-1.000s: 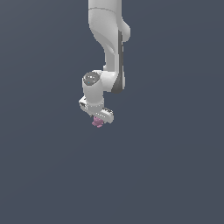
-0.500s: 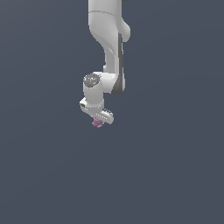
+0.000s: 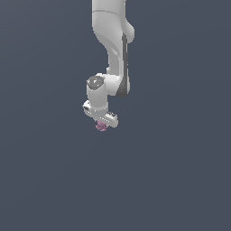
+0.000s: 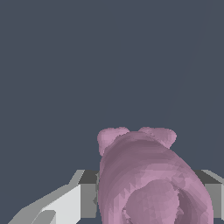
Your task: Pick up the object and move it to a goal position.
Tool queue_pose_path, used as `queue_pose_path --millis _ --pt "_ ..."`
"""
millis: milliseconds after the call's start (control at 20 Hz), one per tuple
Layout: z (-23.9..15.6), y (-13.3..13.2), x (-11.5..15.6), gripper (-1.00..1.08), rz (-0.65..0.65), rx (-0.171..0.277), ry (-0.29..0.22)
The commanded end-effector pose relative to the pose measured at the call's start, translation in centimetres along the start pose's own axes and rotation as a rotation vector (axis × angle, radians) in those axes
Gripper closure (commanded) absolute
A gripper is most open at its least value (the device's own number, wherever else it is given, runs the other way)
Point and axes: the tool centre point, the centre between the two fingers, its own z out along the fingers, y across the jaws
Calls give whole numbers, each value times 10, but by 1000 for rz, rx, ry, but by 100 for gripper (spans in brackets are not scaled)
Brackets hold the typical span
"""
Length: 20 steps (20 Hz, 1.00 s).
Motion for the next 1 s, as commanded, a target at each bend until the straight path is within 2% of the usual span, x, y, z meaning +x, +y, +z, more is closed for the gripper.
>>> queue_pose_path --millis 0,450,950 --pt "-4 -7 -2 108 -1 0 1" --pt "-37 -59 -23 108 -1 0 1" --pt "-102 -159 -60 108 0 -2 2"
